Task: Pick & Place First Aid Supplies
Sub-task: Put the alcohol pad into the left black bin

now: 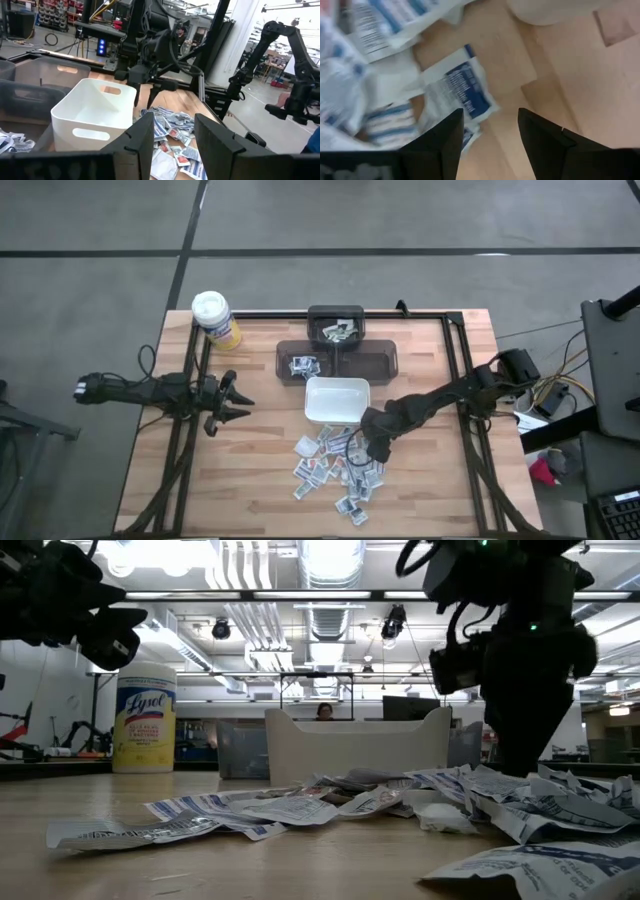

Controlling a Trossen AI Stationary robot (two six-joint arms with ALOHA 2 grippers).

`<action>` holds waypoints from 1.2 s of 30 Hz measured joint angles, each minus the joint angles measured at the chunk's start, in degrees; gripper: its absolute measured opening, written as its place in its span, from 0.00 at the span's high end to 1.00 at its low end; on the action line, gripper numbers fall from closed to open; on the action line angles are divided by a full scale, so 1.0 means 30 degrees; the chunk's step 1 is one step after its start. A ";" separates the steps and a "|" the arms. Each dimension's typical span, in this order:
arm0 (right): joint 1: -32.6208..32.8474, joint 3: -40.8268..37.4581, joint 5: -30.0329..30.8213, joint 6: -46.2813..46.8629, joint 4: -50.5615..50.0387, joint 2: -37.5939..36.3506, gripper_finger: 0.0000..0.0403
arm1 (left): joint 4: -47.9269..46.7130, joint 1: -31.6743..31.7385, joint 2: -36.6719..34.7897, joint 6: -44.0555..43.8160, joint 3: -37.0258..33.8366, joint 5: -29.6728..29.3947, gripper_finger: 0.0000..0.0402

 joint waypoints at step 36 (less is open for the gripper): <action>0.0912 -0.0748 0.1453 0.3511 -0.0571 -0.0300 0.92 | -0.0005 0.0000 0.0014 -0.0971 0.0005 0.0015 0.66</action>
